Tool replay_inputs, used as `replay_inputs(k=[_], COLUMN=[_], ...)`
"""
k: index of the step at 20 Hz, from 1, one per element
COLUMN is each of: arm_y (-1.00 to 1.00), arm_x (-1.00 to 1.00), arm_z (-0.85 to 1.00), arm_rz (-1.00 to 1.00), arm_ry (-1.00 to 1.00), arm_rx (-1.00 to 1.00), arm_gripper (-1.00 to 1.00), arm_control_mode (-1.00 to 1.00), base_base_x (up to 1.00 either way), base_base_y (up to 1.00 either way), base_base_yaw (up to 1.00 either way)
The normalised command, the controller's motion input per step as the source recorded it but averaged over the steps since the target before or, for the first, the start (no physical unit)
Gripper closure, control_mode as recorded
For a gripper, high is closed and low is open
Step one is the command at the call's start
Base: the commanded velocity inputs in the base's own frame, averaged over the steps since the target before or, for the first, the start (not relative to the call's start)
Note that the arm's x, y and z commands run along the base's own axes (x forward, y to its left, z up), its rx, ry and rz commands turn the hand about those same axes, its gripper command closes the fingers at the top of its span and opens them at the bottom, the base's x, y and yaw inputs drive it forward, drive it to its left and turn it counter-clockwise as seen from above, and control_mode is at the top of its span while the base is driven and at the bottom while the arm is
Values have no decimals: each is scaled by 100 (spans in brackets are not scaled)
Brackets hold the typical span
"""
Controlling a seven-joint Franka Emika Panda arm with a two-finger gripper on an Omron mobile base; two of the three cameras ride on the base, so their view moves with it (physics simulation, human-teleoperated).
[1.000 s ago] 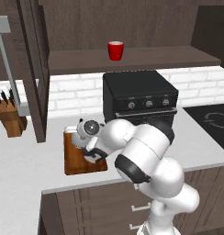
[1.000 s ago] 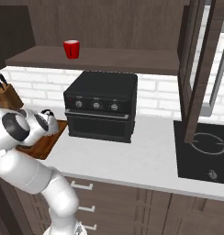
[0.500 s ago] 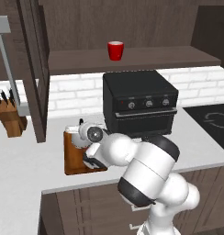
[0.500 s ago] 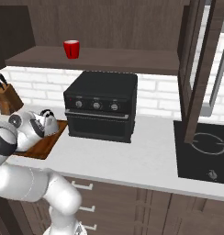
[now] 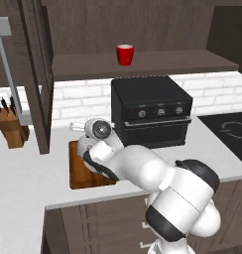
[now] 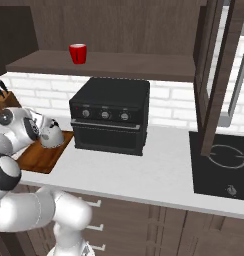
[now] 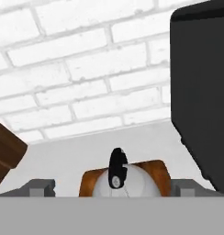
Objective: Pick the kettle from the counter and place it on the tray. Then pick the mug from the cabinet and place it on the tray. Then close the cabinet doors.
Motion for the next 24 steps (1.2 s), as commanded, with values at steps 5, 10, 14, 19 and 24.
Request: replay_inputs(k=[5, 10, 14, 19, 24], arm_y=[-11, -27, -40, -54, -59], arm_x=[-52, -61, -49, -30, -18], arm_z=[26, 22, 23, 41, 35], arm_rz=[-8, -9, -6, -3, 0], arm_ry=[8, 7, 6, 1, 5], arm_rx=[0, 0, 0, 0, 0], arm_gripper=[-100, -100, -100, -100, -100], arm_control_mode=[-100, -100, -100, -100, -100], base_base_x=[0, 0, 0, 0, 0], base_base_y=[0, 0, 0, 0, 0], base_base_yaw=[0, 0, 0, 0, 0])
